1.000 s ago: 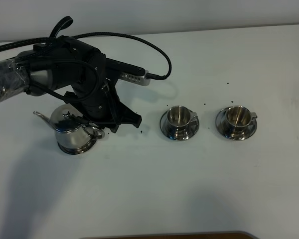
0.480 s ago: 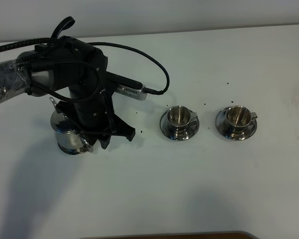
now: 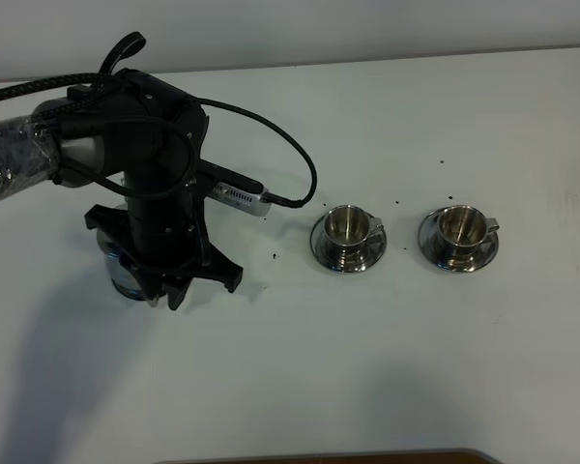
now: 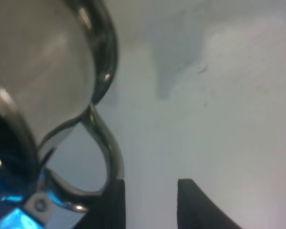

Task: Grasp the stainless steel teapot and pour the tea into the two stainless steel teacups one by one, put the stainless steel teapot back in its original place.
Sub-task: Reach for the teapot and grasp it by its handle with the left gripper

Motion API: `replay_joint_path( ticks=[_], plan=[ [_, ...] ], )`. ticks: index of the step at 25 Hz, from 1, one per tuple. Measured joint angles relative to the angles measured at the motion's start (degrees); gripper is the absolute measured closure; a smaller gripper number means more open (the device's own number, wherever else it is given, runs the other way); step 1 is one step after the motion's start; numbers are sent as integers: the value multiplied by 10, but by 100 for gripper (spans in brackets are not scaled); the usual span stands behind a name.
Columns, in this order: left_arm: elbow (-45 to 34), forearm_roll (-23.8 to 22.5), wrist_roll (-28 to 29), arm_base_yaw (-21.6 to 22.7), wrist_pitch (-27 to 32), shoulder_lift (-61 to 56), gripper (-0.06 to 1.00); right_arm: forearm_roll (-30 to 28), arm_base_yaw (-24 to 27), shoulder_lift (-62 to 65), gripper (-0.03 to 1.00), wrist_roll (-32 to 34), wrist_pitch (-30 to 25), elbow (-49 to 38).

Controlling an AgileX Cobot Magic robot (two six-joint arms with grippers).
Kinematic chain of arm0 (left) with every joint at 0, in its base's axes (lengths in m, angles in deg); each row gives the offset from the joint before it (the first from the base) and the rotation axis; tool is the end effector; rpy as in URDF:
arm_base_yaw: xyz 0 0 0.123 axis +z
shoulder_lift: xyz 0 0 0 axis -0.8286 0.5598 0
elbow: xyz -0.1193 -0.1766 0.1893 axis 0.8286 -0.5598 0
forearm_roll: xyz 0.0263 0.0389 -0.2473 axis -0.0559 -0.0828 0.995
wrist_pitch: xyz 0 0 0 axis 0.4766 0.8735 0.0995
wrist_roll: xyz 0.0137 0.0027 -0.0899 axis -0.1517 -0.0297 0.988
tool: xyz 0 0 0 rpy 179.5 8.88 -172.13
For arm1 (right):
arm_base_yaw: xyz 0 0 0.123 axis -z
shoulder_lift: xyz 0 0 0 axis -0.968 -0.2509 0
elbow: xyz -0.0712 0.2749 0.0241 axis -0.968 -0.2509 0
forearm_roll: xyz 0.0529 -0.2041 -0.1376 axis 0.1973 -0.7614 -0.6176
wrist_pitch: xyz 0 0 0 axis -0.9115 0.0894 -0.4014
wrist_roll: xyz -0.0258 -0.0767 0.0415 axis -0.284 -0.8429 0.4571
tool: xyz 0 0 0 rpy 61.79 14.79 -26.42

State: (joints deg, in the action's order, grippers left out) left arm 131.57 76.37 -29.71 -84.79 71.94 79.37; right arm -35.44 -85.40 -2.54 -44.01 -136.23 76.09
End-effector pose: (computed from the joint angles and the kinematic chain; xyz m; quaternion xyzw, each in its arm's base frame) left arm 0.3202 -0.1628 0.1635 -0.2204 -0.9710 -0.0809 0.0443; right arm -0.0099 -0.0086 0.2797 -0.0524 0.8570 0.0142 0.5125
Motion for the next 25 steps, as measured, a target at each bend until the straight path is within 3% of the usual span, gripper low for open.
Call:
replay_joint_path(
  ticks=[16,25],
  plan=[
    [1,-59,15,0,28,0,62,0,0,0,58,-1,0,0],
    [1,-42,20,0,28,0,62,0,0,0,58,0,0,0]
  ],
)
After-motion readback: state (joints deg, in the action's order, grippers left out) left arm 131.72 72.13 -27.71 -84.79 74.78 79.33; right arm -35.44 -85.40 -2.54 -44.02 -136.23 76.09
